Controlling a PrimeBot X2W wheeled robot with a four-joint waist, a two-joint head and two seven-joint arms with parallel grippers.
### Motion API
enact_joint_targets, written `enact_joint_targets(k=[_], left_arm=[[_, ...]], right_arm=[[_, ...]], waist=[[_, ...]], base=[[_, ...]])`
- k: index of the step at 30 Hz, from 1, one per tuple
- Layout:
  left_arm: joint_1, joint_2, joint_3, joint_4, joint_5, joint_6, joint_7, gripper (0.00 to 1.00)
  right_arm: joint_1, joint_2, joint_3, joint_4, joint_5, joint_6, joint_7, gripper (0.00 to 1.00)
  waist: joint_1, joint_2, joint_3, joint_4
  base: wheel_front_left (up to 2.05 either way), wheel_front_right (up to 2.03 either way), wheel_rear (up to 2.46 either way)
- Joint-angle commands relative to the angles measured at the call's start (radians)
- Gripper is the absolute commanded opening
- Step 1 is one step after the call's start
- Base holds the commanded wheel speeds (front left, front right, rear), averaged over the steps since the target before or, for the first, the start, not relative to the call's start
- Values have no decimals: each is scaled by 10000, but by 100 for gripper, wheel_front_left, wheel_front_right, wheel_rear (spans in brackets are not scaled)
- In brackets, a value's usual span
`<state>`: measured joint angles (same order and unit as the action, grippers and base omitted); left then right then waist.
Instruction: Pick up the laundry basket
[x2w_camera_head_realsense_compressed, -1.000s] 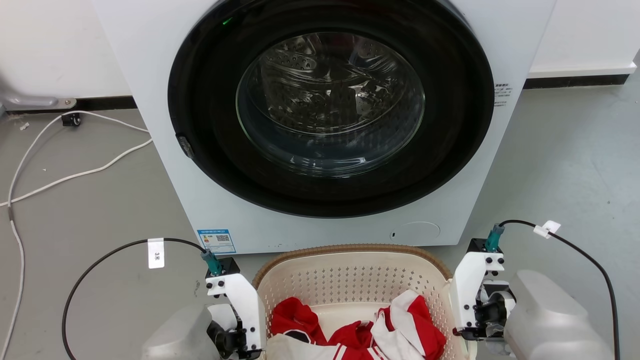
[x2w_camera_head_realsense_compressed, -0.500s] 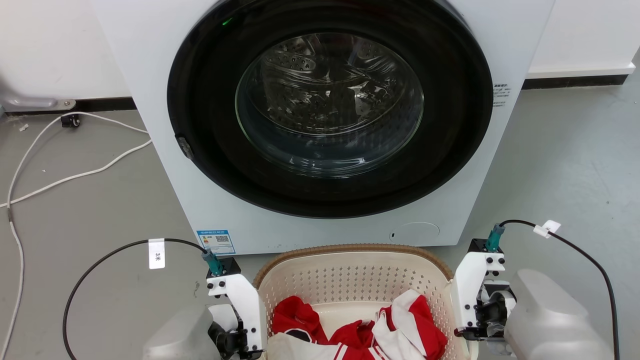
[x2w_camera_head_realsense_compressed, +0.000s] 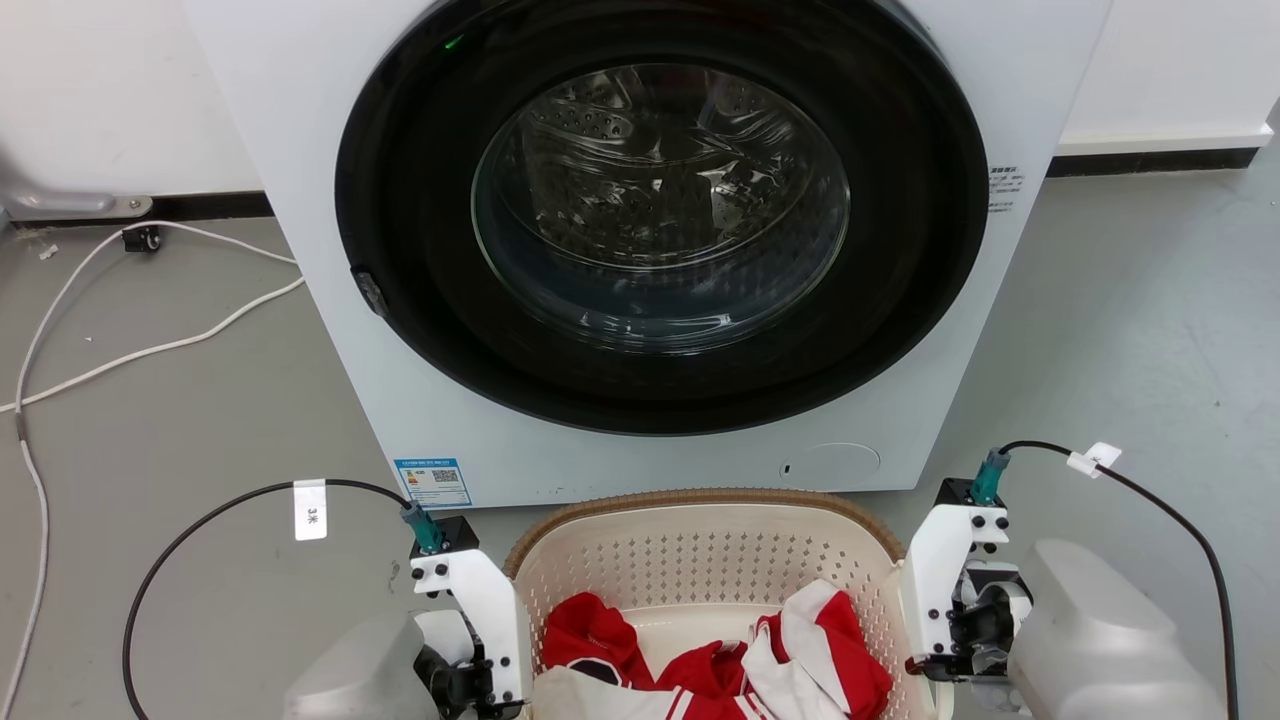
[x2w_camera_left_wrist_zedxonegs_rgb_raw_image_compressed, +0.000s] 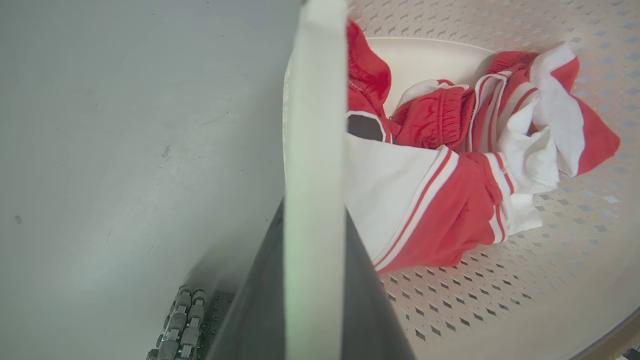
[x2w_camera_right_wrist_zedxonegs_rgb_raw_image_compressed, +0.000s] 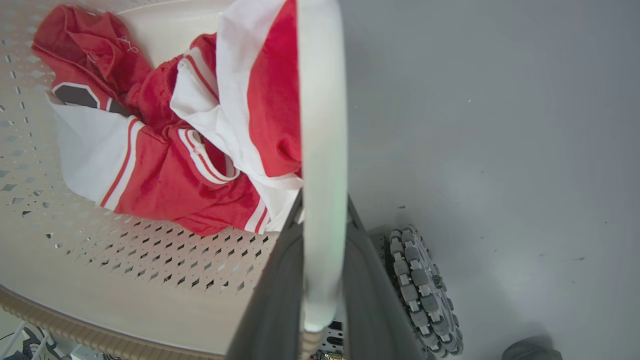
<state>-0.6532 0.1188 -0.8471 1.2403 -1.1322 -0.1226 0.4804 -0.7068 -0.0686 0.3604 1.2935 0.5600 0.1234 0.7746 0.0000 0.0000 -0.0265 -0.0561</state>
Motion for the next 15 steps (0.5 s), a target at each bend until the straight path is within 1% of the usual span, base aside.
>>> enact_joint_targets(k=[1,15], left_arm=[[-41,-339,-28,-190,-123,-145,-46,0],[-39,-328,-181,-147,-258,-146,-83,0]], right_arm=[[74,333,34,-86,166,134,-22,0],[140,341,59,-88,345,134,10,0]], waist=[[0,0,-1,3],[0,0,-4,-46]], base=[[0,0,0],[0,0,0]])
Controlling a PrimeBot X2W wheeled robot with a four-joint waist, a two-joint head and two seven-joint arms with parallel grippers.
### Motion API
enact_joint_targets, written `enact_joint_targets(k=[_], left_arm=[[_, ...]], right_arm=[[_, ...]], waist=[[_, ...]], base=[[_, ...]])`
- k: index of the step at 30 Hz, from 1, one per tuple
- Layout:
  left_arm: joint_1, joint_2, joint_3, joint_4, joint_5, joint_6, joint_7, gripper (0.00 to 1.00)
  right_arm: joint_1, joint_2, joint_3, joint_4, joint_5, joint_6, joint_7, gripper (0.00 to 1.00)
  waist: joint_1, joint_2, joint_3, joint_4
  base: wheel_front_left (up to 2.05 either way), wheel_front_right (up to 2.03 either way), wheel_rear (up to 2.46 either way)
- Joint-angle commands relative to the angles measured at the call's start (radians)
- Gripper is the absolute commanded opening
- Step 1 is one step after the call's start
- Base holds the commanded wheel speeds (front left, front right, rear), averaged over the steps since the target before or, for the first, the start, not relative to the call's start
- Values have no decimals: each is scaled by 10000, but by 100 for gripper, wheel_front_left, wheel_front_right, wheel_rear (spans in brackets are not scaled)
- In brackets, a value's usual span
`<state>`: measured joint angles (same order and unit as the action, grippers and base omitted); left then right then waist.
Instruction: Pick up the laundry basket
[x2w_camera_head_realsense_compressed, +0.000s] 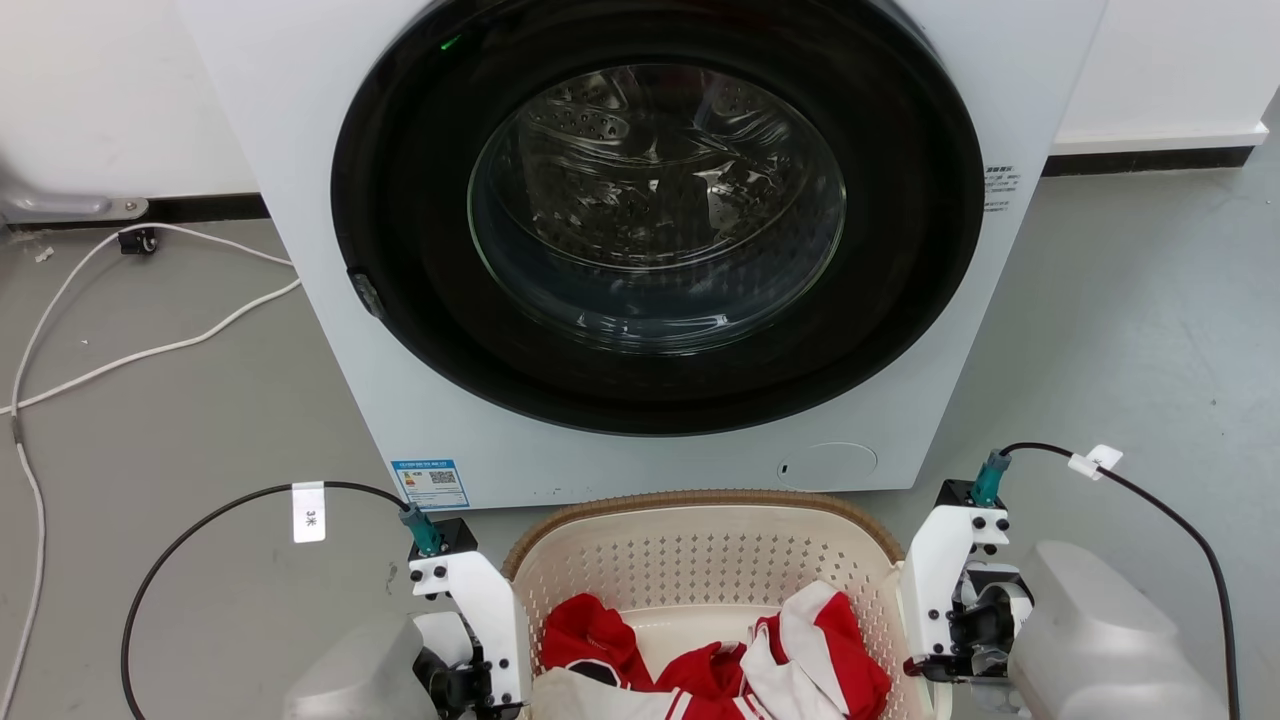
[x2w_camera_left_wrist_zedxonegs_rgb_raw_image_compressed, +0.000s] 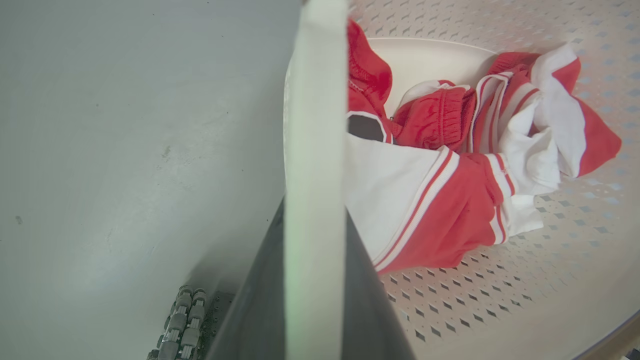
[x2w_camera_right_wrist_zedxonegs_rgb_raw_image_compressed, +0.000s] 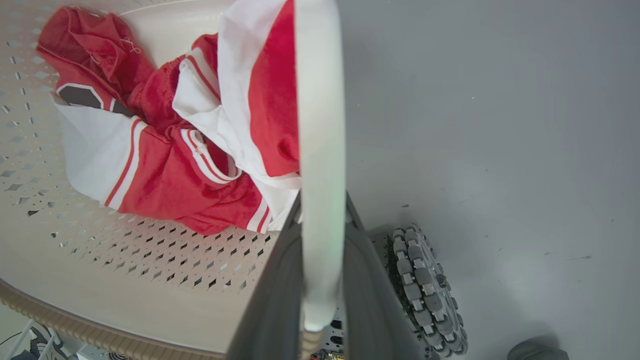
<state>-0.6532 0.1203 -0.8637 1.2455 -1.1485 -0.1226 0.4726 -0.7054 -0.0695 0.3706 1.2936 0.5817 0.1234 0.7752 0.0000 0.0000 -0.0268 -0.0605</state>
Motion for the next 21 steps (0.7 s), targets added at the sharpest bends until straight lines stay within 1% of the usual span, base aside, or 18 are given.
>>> enact_joint_targets(k=[1,21], left_arm=[[-37,-343,-23,-199,-114,-146,-4,0],[-11,-335,-234,-197,-337,-146,-14,0]], right_arm=[[132,350,-54,-89,126,134,14,0],[127,352,-231,-89,42,135,86,0]], waist=[[0,0,-2,-4],[0,0,-29,-22]], base=[[0,0,0],[0,0,0]])
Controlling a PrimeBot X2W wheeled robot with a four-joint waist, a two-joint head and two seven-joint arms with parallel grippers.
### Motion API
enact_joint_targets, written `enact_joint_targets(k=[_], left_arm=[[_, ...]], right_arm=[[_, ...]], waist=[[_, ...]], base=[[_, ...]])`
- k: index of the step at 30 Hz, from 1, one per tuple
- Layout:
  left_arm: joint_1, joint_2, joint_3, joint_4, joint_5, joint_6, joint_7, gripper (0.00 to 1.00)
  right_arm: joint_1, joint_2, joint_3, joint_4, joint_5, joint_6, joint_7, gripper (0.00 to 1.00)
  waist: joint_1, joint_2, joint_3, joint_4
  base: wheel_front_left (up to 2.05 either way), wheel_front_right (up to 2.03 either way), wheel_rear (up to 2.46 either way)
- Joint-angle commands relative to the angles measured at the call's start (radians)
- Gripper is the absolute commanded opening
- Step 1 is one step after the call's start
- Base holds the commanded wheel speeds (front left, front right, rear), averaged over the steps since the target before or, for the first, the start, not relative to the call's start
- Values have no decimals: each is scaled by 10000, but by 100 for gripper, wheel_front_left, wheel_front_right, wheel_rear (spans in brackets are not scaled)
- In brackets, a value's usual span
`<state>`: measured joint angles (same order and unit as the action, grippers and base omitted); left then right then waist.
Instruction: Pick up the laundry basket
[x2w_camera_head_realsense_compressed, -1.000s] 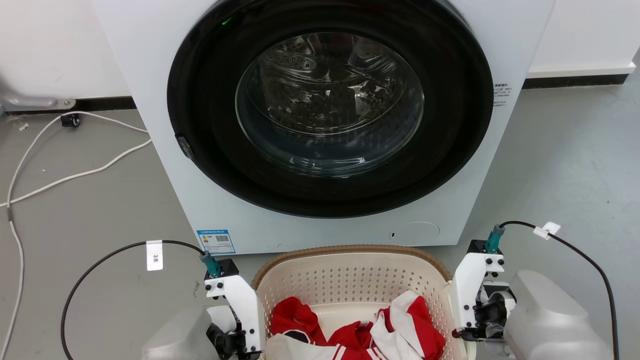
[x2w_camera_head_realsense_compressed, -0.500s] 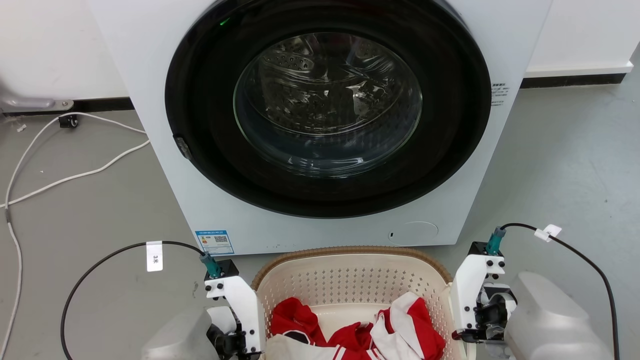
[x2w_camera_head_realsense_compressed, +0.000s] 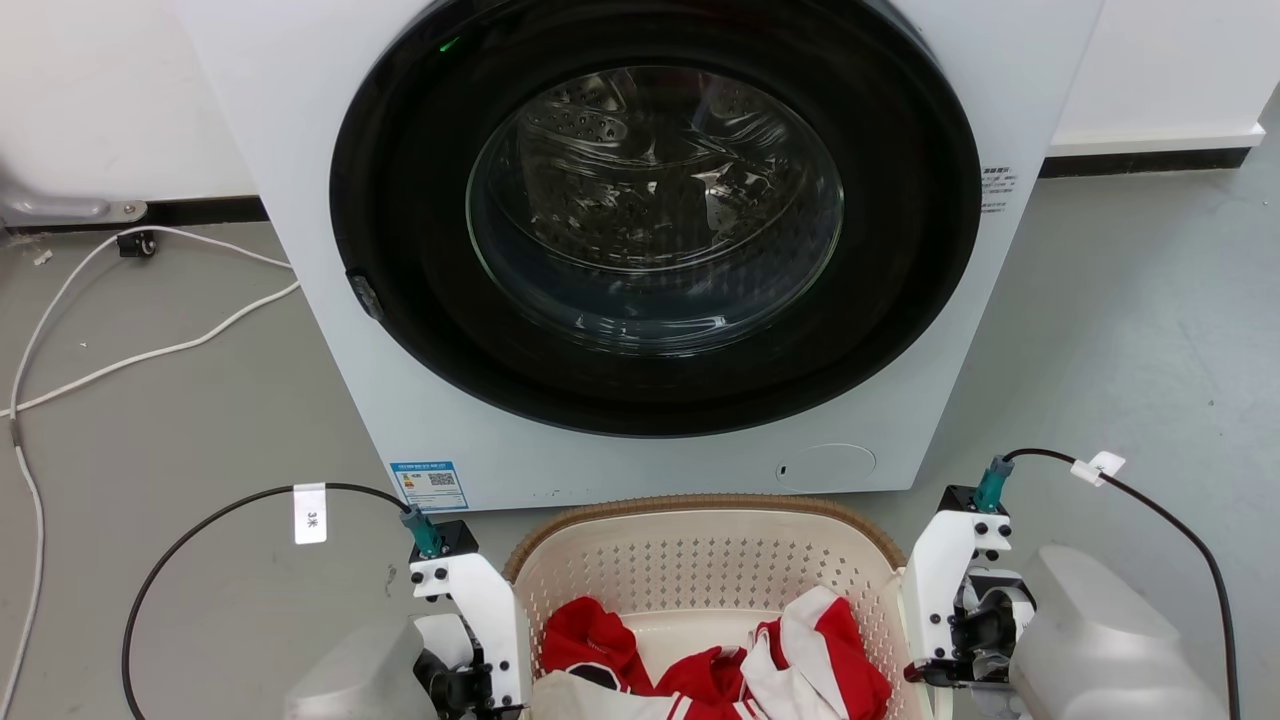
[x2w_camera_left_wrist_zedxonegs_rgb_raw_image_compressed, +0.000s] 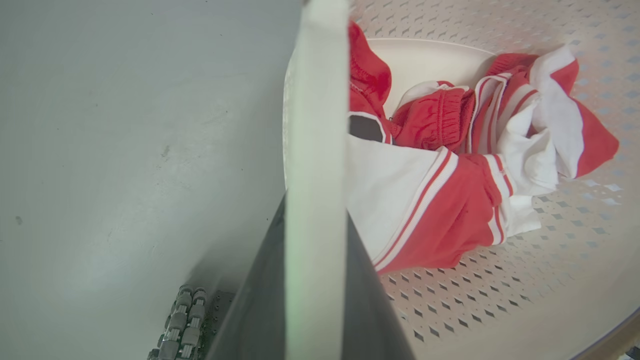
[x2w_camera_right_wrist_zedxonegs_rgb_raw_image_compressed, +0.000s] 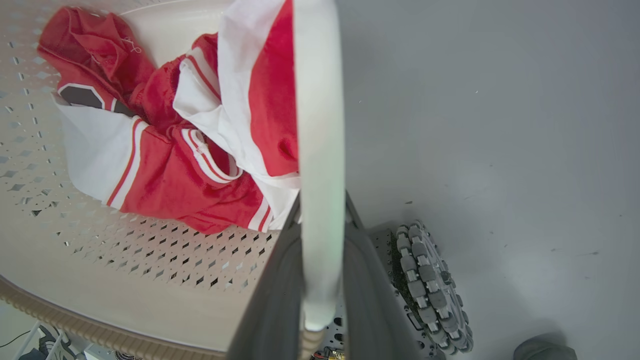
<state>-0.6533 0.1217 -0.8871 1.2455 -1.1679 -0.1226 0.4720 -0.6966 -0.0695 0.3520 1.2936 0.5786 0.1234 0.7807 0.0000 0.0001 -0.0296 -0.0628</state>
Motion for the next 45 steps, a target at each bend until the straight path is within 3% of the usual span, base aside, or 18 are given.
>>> enact_joint_targets(k=[1,45], left_arm=[[-1,-348,-10,-198,-157,-146,-17,0],[94,-383,-344,-142,-599,-147,-123,0]], right_arm=[[38,352,-48,-89,73,135,24,0],[188,362,-321,-90,103,136,110,0]], waist=[[0,-1,-3,0],[0,-1,31,31]], base=[[0,0,0],[0,0,0]])
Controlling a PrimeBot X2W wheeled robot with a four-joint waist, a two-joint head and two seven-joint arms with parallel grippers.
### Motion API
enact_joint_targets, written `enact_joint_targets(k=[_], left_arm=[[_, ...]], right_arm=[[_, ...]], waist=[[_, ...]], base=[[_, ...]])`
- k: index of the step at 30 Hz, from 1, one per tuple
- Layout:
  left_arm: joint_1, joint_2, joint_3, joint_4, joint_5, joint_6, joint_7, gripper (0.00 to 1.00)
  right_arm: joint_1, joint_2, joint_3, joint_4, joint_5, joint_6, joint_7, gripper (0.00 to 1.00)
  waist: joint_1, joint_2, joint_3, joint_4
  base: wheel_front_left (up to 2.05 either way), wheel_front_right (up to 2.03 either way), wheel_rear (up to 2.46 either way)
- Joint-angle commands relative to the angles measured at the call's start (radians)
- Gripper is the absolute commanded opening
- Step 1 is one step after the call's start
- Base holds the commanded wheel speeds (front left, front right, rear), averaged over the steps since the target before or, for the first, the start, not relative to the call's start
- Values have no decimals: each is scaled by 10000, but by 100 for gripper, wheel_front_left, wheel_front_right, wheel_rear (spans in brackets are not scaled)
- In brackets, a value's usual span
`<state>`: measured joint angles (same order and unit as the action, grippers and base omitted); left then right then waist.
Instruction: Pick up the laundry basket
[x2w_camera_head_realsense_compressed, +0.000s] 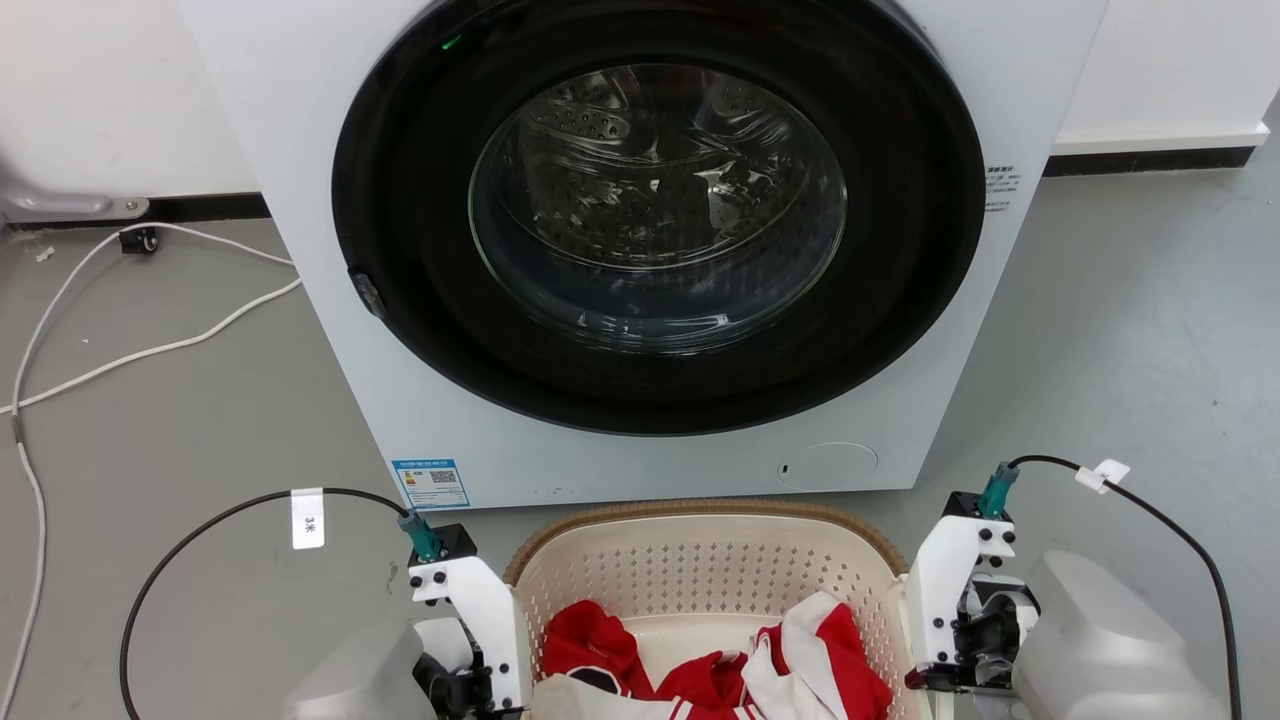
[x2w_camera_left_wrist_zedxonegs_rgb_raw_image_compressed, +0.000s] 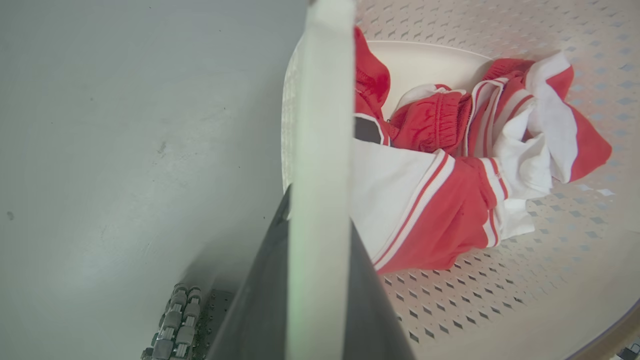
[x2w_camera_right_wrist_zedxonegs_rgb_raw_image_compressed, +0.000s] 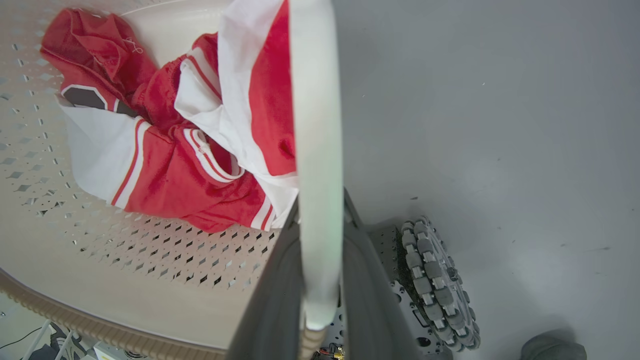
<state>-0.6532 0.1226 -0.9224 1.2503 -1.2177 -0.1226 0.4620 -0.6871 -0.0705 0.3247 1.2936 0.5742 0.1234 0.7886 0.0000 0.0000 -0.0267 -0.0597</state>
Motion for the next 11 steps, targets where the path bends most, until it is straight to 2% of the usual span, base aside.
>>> enact_joint_targets(k=[1,11], left_arm=[[96,-402,2,-187,-117,-147,-16,0],[58,-409,-85,-161,-177,-147,-46,0]], right_arm=[[95,372,-46,-90,161,136,41,0],[102,372,-73,-90,195,136,54,0]], waist=[[0,0,2,0],[0,0,-4,-27]], base=[[0,0,0],[0,0,0]])
